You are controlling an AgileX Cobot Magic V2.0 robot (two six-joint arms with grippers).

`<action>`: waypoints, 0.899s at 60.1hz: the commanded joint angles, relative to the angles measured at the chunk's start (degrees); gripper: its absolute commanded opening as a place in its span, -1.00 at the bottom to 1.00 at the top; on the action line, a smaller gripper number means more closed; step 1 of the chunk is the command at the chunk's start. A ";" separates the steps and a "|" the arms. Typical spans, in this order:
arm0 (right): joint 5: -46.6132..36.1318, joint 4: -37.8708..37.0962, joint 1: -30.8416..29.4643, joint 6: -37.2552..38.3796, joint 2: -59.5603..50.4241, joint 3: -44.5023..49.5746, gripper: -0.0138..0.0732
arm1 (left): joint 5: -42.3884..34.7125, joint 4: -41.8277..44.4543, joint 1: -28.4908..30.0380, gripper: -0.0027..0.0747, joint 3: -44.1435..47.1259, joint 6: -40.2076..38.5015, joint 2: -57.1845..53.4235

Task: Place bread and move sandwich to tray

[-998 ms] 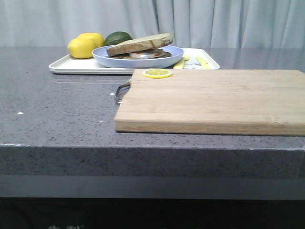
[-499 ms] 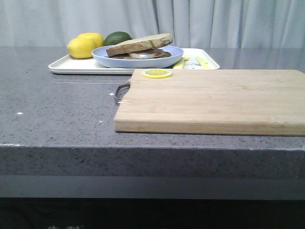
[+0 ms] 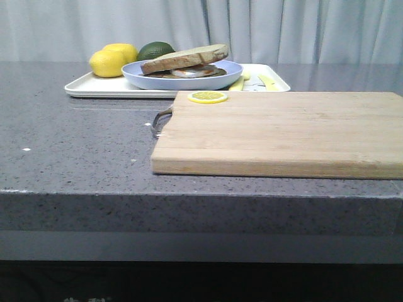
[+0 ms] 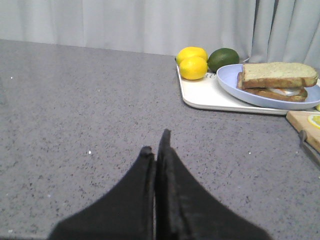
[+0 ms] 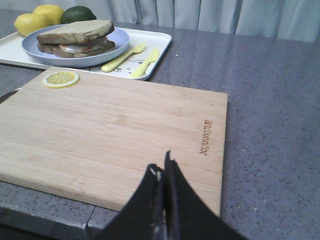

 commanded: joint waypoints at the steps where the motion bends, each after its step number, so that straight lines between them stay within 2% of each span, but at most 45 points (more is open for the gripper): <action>1: -4.18 0.43 -0.19 0.04 0.40 -1.58 -0.86 | -5.18 0.96 0.17 -0.98 2.12 -1.99 -2.78; 6: -4.18 0.43 -0.19 0.04 0.40 -1.58 -0.86 | -5.27 1.09 0.17 -0.98 5.01 -1.99 -6.12; 17: -4.18 0.43 -0.19 0.04 0.40 -1.58 -0.86 | -8.92 1.09 1.26 -0.98 9.38 -1.99 -5.99; 30: -4.18 0.43 -0.19 0.04 0.40 -1.58 -0.86 | -16.29 0.87 1.67 -0.98 14.87 -1.99 -5.99; 54: -4.18 0.43 -0.19 0.04 0.40 -1.58 -0.86 | -17.57 0.87 1.67 -0.98 14.90 -1.99 -5.99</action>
